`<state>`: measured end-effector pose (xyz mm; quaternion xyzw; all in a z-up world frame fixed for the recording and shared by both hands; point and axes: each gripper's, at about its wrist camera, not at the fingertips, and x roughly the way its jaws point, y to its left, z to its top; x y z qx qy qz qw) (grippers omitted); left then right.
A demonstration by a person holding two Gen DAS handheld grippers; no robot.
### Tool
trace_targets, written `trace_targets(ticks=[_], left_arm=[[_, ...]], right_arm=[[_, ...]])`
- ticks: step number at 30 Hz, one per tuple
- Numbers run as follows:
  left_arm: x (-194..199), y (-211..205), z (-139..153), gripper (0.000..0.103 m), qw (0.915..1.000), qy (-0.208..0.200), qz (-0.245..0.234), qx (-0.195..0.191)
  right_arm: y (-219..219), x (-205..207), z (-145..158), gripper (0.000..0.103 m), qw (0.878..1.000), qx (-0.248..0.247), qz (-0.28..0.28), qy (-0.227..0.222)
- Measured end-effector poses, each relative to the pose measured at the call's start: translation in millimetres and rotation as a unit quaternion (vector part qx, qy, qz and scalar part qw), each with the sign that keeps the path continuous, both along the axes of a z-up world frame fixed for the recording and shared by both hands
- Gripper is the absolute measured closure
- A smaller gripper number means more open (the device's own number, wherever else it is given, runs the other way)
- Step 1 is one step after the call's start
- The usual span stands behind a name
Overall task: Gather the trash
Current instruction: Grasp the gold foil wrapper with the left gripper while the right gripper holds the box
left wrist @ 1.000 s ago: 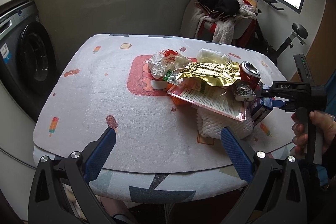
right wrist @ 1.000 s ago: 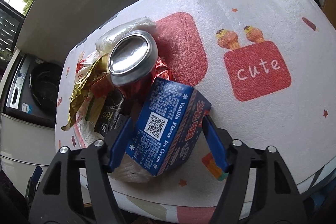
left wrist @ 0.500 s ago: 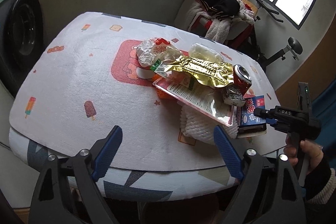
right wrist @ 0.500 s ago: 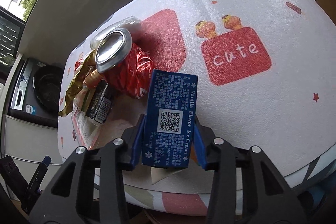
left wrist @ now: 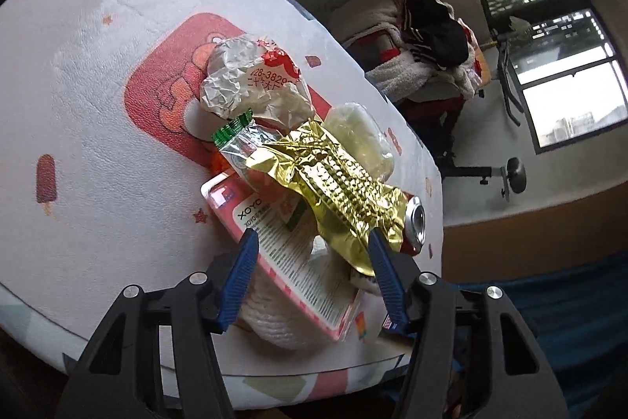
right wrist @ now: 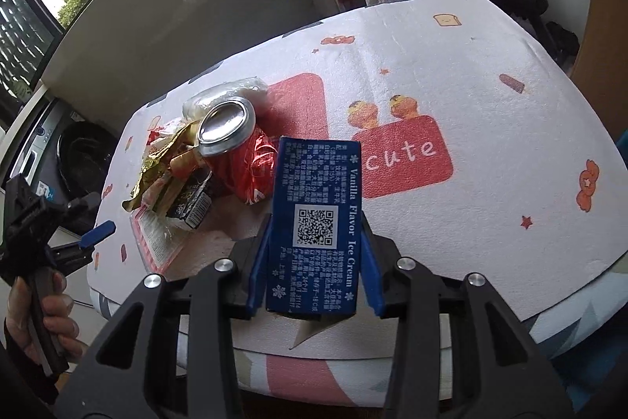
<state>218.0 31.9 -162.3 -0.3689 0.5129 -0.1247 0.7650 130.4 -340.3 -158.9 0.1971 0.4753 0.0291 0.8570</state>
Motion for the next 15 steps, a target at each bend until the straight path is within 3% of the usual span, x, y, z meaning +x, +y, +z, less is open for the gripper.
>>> trace_targets(ticks=[4,11,15], left_arm=[[21,-3,-13,0.05,0.999,0.021,0.024,-0.031],[37,-12,-22,0.059,0.9987,0.02,0.037,-0.028],[41,-18,-28,0.085,0.9995,0.014,0.024,-0.014]], right_arm=[[-14,-5,-1,0.061,1.0,0.003,-0.01,0.0],[-25,-7,-6,0.061,1.0,0.004,-0.019,0.001],[-27,-8,-8,0.061,1.0,0.007,-0.021,0.001]])
